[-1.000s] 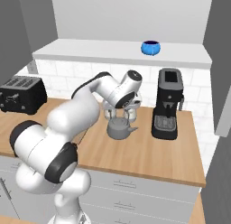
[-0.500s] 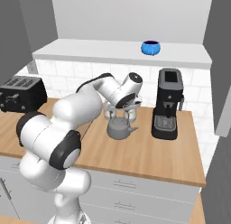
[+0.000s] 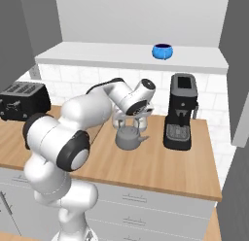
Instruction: Pick the kettle from the counter and place it on the tray. Then pick the mug from the cabinet and place it on the tray. Then close the cabinet doors.
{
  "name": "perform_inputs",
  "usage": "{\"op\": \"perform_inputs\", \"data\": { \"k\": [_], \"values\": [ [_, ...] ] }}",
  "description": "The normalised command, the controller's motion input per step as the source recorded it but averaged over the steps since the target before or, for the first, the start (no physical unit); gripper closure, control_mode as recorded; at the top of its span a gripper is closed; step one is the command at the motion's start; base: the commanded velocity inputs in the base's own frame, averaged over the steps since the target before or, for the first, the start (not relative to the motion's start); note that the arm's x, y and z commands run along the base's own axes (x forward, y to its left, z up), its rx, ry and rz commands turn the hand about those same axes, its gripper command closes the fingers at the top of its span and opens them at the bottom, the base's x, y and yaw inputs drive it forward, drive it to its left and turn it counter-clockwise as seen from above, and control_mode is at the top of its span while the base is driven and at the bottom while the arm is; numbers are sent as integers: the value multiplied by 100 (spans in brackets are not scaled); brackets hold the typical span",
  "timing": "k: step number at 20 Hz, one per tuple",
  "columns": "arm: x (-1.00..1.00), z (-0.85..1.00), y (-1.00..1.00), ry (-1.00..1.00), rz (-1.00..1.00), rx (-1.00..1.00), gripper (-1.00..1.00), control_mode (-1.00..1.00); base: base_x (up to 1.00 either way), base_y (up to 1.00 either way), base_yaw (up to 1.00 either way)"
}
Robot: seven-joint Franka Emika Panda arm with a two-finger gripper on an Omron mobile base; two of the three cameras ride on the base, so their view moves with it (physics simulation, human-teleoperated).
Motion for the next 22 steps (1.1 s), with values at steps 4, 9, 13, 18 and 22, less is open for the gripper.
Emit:
{"op": "perform_inputs", "data": {
  "k": [4, 9, 13, 18, 22],
  "values": [
    [6, 3, -4, 0, 3, 0, -100, -100, 0, 0, 0],
    [6, 6, -13, 0, 0, 0, -100, -100, 0, 0, 0],
    [34, 1, -3, 2, 2, 0, -100, -100, 0, 0, 0],
    [46, -5, 0, 4, 8, 0, -100, -100, 0, 0, 0],
    [25, -21, 0, 5, 11, 0, -100, -100, 0, 0, 0]
  ]
}}
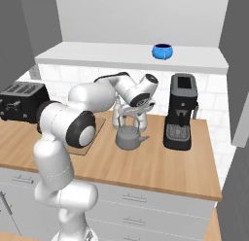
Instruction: Pick the kettle from the counter and place it on the tray. Then pick the mug from the cabinet and place it on the tray. Then close the cabinet doors.
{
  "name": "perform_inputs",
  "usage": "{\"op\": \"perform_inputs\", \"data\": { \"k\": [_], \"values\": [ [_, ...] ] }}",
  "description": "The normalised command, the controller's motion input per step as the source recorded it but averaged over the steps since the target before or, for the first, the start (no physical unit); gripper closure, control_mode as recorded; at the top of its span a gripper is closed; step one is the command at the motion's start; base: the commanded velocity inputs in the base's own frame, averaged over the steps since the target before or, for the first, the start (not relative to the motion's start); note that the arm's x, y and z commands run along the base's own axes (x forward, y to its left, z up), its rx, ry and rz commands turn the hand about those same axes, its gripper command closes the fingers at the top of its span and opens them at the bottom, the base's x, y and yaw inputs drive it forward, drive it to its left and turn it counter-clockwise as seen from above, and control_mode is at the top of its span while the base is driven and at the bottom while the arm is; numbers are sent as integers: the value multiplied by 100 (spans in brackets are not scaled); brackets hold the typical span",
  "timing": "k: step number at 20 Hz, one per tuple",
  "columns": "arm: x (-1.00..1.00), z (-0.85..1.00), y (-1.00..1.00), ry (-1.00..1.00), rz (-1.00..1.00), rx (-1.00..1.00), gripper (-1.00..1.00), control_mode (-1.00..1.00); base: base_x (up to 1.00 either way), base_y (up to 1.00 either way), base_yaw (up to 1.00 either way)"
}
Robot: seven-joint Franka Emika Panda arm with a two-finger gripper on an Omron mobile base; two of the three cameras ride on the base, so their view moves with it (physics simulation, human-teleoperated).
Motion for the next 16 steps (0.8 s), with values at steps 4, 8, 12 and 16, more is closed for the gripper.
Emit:
{"op": "perform_inputs", "data": {
  "k": [4, 8, 12, 16],
  "values": [
    [12, -33, 0, 4, 11, 0, -100, -100, 0, 0, 0],
    [2, -28, 0, 4, 12, 0, -100, -100, 0, 0, 0],
    [-10, -32, 0, 1, 11, -3, 100, -100, 0, 0, 0],
    [-13, -23, 6, 0, 2, -1, 100, -100, 0, 0, 0]
  ]
}}
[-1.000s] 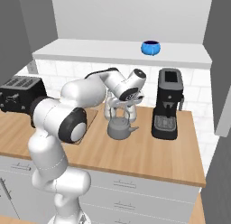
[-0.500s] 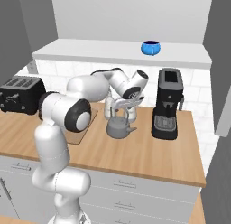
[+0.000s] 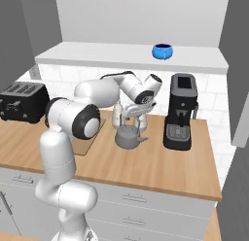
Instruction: Pick the kettle from the counter and place it on the tray. Then pick the mug from the cabinet and place it on the tray. Then close the cabinet doors.
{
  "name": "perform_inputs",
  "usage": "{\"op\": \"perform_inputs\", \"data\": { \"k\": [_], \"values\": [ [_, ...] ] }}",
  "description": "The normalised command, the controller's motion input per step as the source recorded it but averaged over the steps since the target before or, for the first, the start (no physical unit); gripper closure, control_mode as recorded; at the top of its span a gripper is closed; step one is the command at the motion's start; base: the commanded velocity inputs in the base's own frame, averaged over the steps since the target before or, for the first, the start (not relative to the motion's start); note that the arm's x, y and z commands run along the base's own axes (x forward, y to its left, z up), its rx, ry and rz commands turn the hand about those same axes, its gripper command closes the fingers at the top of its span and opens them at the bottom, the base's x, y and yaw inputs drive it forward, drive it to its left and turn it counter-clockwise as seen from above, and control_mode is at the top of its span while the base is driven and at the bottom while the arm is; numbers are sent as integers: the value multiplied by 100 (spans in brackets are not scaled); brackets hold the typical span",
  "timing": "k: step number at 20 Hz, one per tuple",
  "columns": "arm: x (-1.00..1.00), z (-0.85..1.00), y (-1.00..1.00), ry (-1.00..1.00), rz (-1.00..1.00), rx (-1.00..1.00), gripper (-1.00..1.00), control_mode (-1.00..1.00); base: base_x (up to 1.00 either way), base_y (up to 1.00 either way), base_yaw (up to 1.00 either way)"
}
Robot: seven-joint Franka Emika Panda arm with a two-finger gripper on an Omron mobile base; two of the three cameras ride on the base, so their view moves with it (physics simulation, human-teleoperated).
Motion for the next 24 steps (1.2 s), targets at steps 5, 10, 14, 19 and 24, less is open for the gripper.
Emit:
{"op": "perform_inputs", "data": {
  "k": [5, 10, 14, 19, 24],
  "values": [
    [-24, -14, 5, -1, 3, 0, 100, -100, 0, 0, 0],
    [-54, 4, 33, -3, 0, 0, 100, -100, 0, 0, 0],
    [-41, 33, 54, -1, 0, 0, 100, -100, 0, 0, 0],
    [-29, 35, 69, -2, 0, -4, 100, -100, 0, 0, 0],
    [-20, 25, 80, -6, 0, -6, 100, -100, 0, 0, 0]
  ]
}}
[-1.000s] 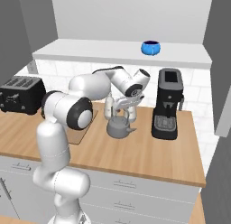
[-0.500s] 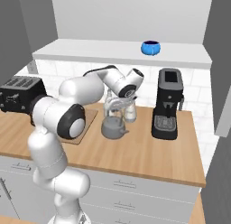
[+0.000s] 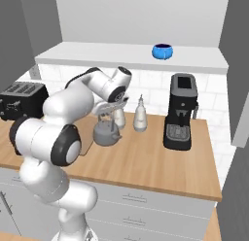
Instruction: Pick the kettle from the counter and place it on the tray. Then pick the mug from the cabinet and place it on the tray. Then close the cabinet doors.
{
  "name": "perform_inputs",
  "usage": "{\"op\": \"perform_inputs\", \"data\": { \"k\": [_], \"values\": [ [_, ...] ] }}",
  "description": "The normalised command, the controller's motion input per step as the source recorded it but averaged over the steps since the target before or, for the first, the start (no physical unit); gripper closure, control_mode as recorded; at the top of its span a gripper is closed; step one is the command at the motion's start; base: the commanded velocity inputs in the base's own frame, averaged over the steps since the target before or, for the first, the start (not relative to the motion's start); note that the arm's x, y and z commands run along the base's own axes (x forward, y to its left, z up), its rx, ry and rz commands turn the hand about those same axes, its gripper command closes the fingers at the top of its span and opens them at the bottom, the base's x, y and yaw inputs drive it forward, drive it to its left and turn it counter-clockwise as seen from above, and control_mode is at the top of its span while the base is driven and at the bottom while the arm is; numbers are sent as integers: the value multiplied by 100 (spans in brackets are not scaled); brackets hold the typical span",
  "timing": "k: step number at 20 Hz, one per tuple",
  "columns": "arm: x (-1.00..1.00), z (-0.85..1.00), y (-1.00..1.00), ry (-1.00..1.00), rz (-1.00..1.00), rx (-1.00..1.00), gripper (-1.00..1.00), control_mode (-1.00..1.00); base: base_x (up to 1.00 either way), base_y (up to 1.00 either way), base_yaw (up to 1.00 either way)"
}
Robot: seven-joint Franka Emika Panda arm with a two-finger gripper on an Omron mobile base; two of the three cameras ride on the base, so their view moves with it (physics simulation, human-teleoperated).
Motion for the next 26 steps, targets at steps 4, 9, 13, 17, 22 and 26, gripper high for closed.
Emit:
{"op": "perform_inputs", "data": {
  "k": [4, 9, 13, 17, 22, 26],
  "values": [
    [-1, 16, 87, -7, 0, -4, 100, -100, 0, 0, 0],
    [16, 2, 74, -2, 0, 0, 100, -100, 0, 0, 0],
    [47, -3, 44, 0, 0, 0, 100, -100, 0, 0, 0],
    [57, -7, 33, 0, 0, 0, 100, -100, 0, 0, 0],
    [49, -15, 23, 0, 0, 0, 100, -100, 0, 0, 0],
    [30, -22, 20, 0, 1, 0, 100, -100, 0, 0, 0]
  ]
}}
